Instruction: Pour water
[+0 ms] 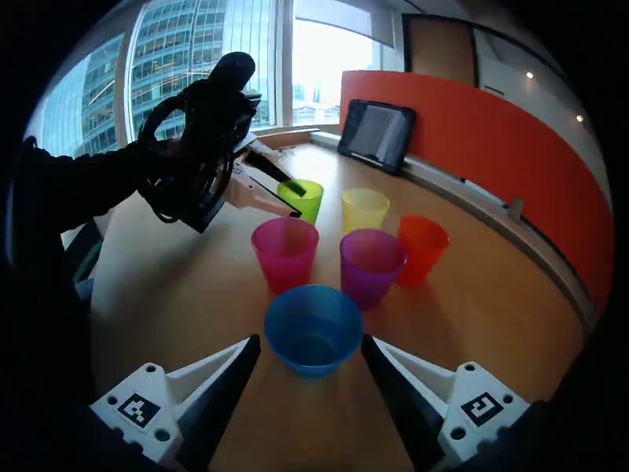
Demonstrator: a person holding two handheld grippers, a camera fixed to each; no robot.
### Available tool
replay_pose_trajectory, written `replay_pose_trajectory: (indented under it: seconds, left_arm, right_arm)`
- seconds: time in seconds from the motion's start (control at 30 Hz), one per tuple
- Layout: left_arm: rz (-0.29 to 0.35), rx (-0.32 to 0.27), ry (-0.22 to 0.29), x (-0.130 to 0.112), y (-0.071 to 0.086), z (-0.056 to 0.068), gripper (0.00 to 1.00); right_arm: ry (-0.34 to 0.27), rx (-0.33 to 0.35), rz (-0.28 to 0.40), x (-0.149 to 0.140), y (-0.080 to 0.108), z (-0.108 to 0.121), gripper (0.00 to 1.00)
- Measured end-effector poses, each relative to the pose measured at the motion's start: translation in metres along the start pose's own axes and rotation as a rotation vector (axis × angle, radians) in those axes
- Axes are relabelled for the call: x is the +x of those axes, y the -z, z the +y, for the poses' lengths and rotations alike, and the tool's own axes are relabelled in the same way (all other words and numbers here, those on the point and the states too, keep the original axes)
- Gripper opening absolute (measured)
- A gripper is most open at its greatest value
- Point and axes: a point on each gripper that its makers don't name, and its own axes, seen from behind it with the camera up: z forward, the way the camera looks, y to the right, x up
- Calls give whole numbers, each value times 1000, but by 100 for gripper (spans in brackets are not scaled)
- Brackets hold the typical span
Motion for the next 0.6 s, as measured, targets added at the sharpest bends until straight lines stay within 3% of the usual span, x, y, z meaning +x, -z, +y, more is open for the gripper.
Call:
replay_pose_trajectory:
  seconds: [0.6]
  left_arm:
    - [43,8,-11,18,30,0,86]
  right_arm:
    - [2,1,-11,0,-23,2,100]
